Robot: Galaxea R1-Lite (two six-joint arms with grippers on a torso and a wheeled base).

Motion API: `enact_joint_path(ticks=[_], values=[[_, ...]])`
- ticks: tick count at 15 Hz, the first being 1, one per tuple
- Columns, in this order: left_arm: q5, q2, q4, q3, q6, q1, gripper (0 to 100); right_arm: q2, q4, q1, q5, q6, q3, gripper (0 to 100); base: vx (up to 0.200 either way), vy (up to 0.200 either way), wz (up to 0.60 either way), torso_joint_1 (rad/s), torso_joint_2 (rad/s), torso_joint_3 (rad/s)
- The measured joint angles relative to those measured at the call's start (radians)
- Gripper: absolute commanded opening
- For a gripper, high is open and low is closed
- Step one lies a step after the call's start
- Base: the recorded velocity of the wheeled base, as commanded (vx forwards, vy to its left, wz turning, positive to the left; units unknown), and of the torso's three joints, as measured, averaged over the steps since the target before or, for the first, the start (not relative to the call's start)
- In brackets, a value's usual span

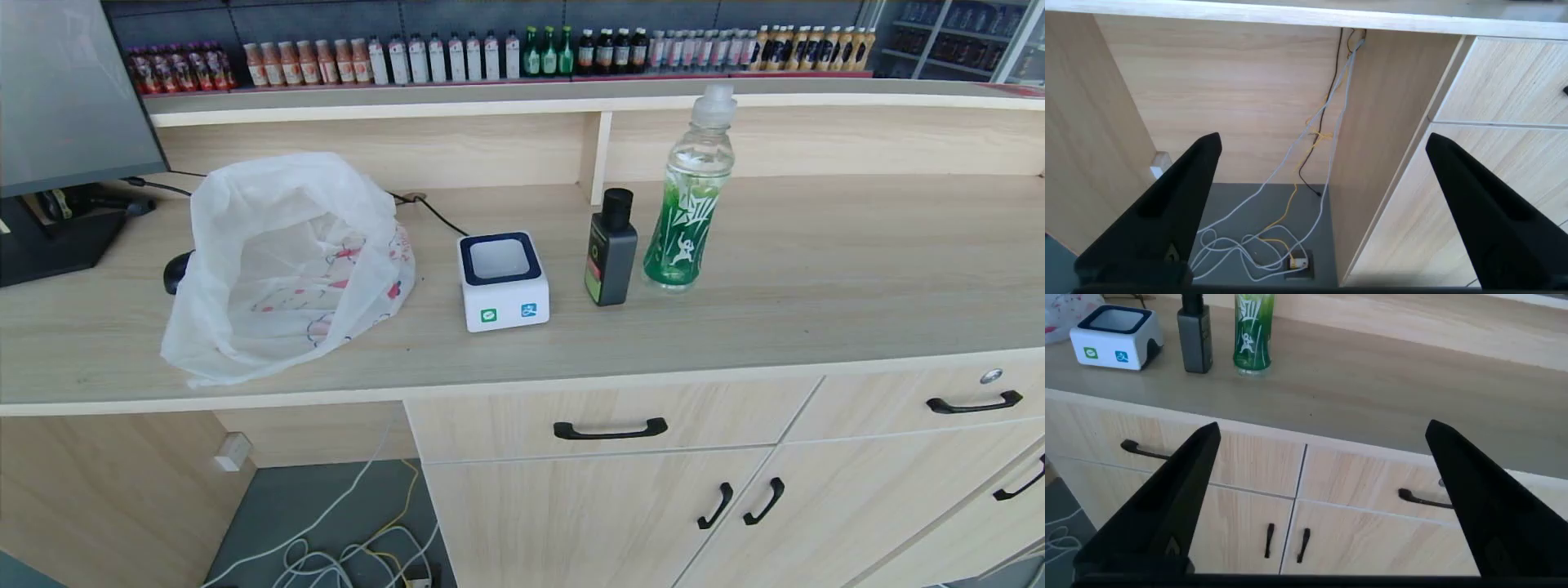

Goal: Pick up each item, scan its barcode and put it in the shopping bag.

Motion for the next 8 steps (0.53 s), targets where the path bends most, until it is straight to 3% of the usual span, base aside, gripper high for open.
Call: enact_joint_path(ticks=[3, 6, 8], values=[[0.000, 0.000, 0.000, 0.000, 0.000, 0.000, 100, 0.152, -0.088, 0.058, 0.003, -0.045, -0.071, 100, 0.000, 0.000, 0.00, 0.000, 0.00, 0.000], [0.000, 0.000, 0.000, 0.000, 0.000, 0.000, 100, 0.307, -0.118, 0.249, -0.012, -0.184, -0.154, 100, 0.000, 0.000, 0.00, 0.000, 0.00, 0.000], [0.000, 0.000, 0.000, 0.000, 0.000, 0.000, 100, 0.391, -0.123, 0.398, -0.110, -0.236, -0.203, 100, 0.000, 0.000, 0.00, 0.000, 0.00, 0.000]])
